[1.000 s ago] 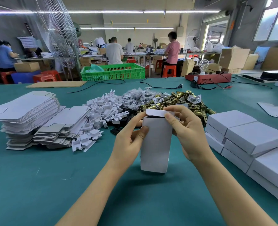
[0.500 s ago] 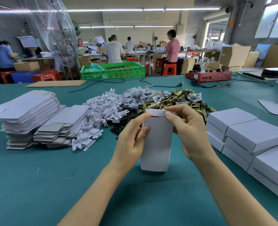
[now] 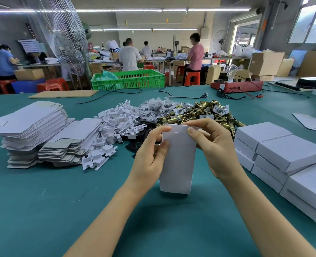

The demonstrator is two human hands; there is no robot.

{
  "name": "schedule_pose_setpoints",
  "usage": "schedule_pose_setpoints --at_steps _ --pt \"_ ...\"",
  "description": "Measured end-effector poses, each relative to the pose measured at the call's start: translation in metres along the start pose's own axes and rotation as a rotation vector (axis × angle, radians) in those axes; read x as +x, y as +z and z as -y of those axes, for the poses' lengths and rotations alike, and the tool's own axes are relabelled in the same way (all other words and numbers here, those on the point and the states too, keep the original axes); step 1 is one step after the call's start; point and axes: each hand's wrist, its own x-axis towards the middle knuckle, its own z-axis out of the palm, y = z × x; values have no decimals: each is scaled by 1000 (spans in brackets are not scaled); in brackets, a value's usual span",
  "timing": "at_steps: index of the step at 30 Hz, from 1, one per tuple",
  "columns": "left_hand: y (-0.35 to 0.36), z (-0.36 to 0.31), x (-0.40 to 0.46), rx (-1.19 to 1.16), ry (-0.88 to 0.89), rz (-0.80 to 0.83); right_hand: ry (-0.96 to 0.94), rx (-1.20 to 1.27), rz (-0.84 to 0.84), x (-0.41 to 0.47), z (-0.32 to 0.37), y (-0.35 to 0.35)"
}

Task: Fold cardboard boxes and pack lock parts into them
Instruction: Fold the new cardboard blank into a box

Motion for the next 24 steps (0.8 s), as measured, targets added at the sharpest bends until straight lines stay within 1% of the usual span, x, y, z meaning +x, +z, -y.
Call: schedule_pose_setpoints --at_steps 5,16,20,24 --pt "0 -2 2 -55 -4 -75 -19 -10 29 0 3 3" --pt "0 -3 1 -27 -42 -80 -23 -23 53 -1 3 4" --pt "-1 -6 2 -59 -82 -66 -28 -33 52 0 4 5" --pt "0 -6 2 -69 -76 -89 -25 -60 36 -2 0 8"
